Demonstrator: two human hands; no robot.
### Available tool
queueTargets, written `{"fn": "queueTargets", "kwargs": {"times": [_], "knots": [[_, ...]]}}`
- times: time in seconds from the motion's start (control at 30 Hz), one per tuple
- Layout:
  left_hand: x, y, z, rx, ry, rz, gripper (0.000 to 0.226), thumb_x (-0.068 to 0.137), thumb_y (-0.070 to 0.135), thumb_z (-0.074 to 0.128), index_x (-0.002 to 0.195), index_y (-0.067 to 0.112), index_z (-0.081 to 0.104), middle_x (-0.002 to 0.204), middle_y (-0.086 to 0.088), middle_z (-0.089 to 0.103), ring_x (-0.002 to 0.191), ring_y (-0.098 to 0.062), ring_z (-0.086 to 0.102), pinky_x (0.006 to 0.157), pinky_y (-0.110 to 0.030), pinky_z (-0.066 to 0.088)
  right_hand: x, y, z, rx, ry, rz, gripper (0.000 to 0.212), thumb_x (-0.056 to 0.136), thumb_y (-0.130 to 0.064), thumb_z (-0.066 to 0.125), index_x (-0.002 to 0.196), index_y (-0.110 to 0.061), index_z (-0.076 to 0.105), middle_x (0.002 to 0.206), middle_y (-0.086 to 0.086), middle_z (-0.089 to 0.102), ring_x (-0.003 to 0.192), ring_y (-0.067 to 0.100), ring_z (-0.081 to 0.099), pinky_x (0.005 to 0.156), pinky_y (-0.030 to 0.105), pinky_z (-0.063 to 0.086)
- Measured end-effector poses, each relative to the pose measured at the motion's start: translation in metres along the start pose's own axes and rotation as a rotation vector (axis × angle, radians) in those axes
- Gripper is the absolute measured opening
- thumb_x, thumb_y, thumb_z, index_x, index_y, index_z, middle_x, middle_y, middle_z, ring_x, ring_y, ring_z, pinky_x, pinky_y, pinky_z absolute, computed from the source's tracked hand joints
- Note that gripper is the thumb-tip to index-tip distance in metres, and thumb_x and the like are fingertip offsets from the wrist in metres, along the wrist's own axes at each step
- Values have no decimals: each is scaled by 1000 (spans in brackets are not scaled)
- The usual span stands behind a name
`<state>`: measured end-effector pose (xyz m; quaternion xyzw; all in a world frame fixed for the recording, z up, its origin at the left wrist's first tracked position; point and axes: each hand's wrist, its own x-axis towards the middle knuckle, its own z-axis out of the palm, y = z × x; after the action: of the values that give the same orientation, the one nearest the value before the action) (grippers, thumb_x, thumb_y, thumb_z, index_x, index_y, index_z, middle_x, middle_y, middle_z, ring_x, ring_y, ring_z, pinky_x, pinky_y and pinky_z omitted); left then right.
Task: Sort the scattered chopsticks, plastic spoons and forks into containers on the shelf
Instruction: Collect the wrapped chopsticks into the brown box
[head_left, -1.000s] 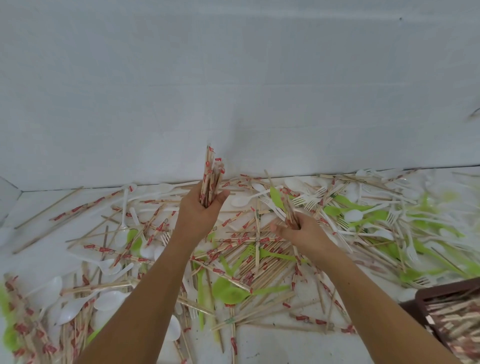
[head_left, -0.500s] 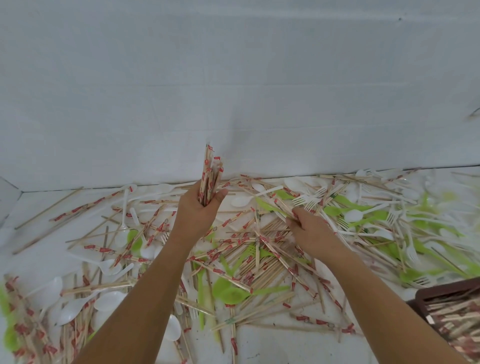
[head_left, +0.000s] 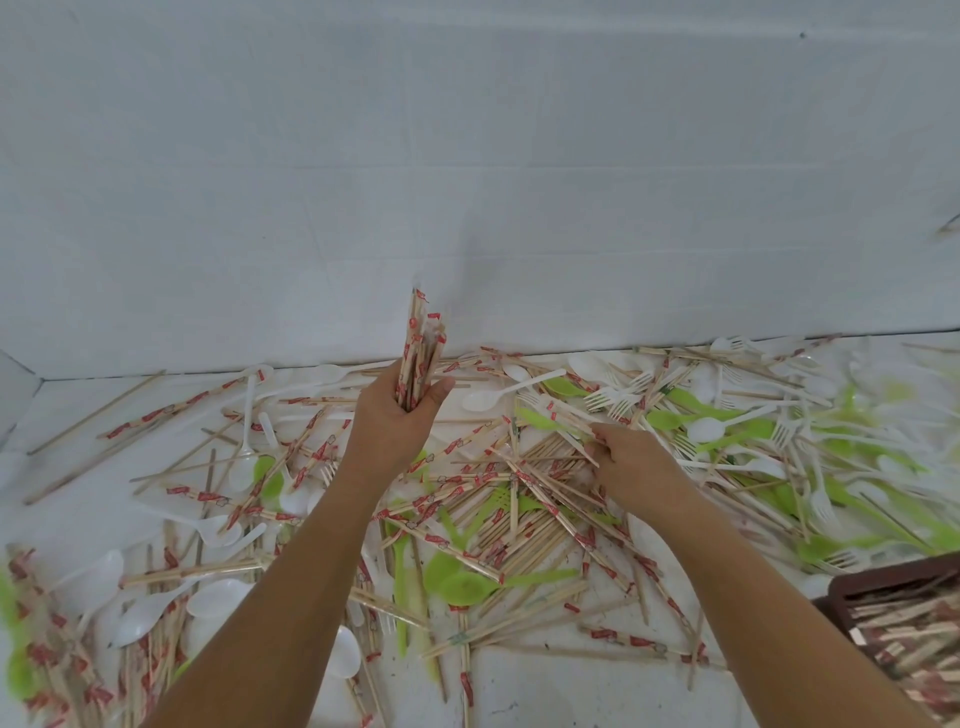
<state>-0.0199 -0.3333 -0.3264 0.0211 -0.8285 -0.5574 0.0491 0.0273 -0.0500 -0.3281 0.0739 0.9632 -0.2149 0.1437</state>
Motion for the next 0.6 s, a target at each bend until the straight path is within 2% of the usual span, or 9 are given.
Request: {"fn": "queueTargets", "kwargs": {"times": [0.03,0.1,0.17,0.23,0.33,0.4,0.5,0.6], "knots": [[0,0,0,0,-2,-3,24,91,53,72,93,29,67,80,6,72,74,-5,66,65,-19,48,-2,-1,-1,40,24,13,21,107,-22,47,90,-22,59,82,-5,62,79,23,61,63,32,44],[0,0,-2,-5,-3,-10,23,92,51,72,92,29,67,75,8,70,69,-4,64,62,-17,47,-7,-4,0,136,57,15,33,106,-20,50,74,-25,46,70,-8,52,65,19,53,57,30,37],[-1,-2,-3,-15,-3,-19,22,92,50,72,91,29,67,66,12,66,61,-4,61,61,-20,47,-18,-9,7,199,43,9,33,104,-25,55,72,-22,48,65,-5,51,57,16,49,54,30,37],[-1,-1,-5,-17,-6,-25,18,93,49,72,89,32,65,64,17,64,60,-2,60,60,-20,46,-29,-12,21,113,-5,21,29,100,-32,59,72,-22,55,65,-3,56,56,14,52,52,30,42],[-2,2,-8,-3,16,-28,20,93,46,73,82,35,60,66,13,62,61,-1,58,58,-15,42,-37,-11,41,-110,-23,-4,17,97,-29,56,82,-25,62,72,-7,55,67,14,56,59,32,50],[-3,3,-10,1,19,-25,23,94,44,73,79,36,57,61,16,59,58,0,55,58,-16,41,-37,-9,45,-141,-11,-25,13,97,-30,55,91,-25,65,80,-10,53,76,18,56,64,33,51],[-5,3,-12,0,10,-29,24,94,44,72,79,34,57,58,24,60,57,3,57,61,-22,43,-35,-9,40,-37,-23,-25,26,101,-39,53,78,-27,56,72,-6,58,66,16,57,58,33,48],[-5,4,-13,8,7,-28,23,94,46,71,81,33,58,59,21,62,58,1,60,61,-23,44,-32,-9,33,113,-42,-7,37,104,-41,51,73,-21,55,64,-1,57,57,16,53,55,33,40]]}}
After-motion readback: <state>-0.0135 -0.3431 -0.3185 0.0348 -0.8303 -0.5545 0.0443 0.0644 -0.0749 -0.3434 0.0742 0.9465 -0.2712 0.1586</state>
